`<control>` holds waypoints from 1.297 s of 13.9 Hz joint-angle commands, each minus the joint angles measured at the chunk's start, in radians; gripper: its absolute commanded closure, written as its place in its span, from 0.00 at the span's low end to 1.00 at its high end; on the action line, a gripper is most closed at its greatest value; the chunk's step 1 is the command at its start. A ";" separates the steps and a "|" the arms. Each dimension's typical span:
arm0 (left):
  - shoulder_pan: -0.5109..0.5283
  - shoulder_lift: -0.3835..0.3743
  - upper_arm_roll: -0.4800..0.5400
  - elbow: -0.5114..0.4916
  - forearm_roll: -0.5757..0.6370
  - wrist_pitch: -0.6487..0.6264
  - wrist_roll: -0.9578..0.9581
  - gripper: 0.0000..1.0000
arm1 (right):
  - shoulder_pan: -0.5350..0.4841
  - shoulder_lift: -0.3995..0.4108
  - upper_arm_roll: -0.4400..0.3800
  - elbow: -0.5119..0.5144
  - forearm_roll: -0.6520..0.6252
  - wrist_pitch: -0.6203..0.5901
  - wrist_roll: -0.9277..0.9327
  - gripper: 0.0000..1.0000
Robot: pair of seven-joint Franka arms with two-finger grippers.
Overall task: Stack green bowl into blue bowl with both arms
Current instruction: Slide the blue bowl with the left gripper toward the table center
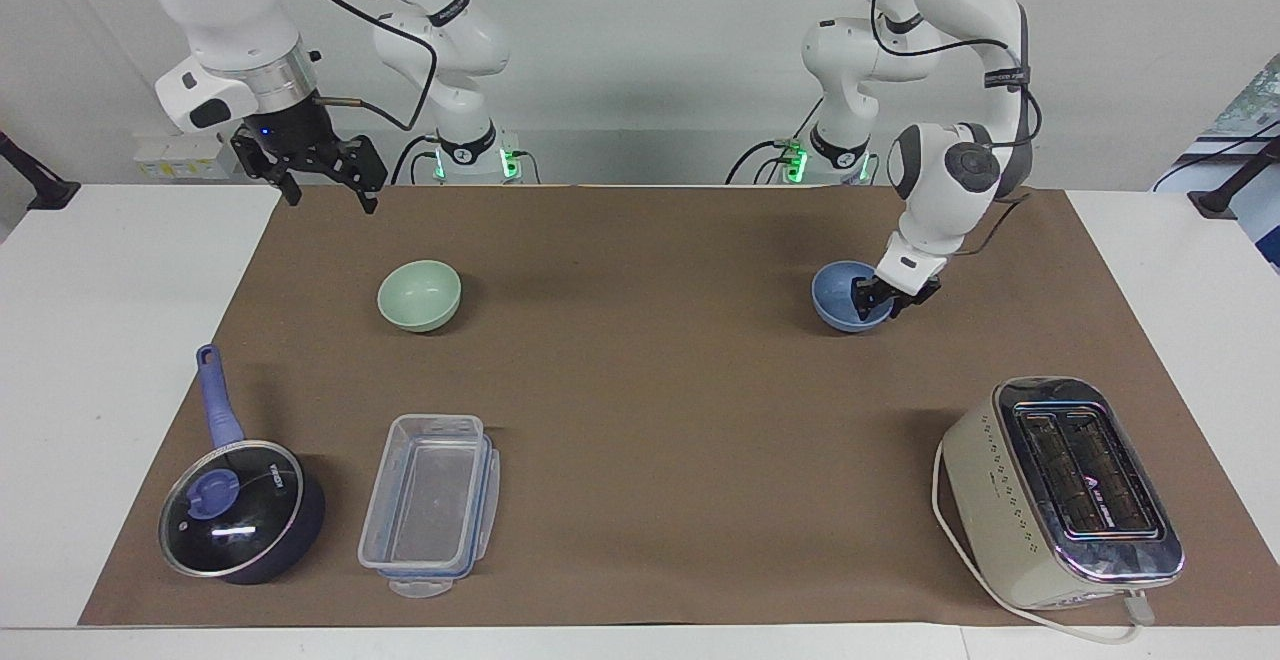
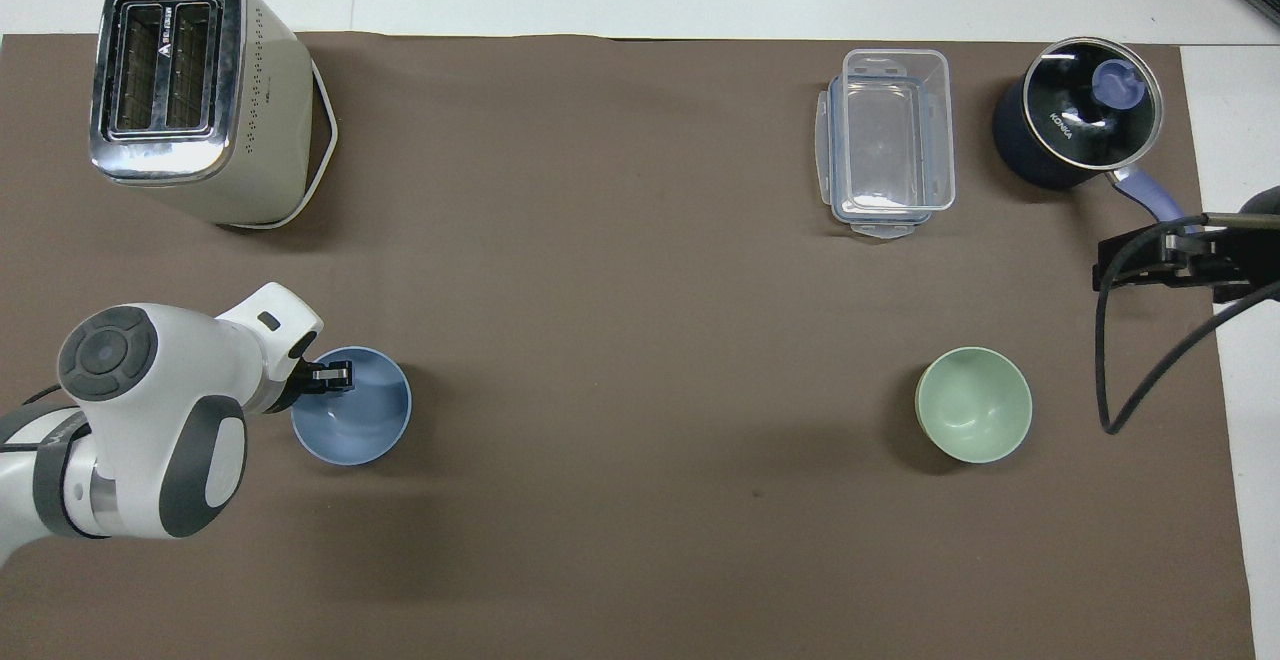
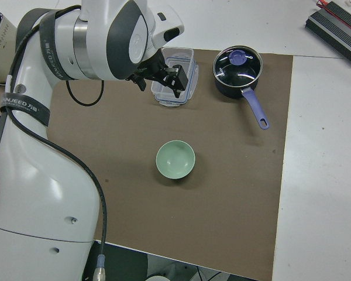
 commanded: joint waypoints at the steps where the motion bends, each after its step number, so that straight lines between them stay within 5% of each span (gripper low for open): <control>1: -0.014 -0.004 0.011 0.001 -0.013 0.013 0.006 1.00 | -0.012 -0.012 -0.002 -0.016 0.011 0.009 -0.011 0.00; 18: -0.011 -0.035 0.009 0.294 -0.100 -0.295 0.009 1.00 | -0.027 -0.014 -0.004 -0.020 0.008 0.012 -0.019 0.00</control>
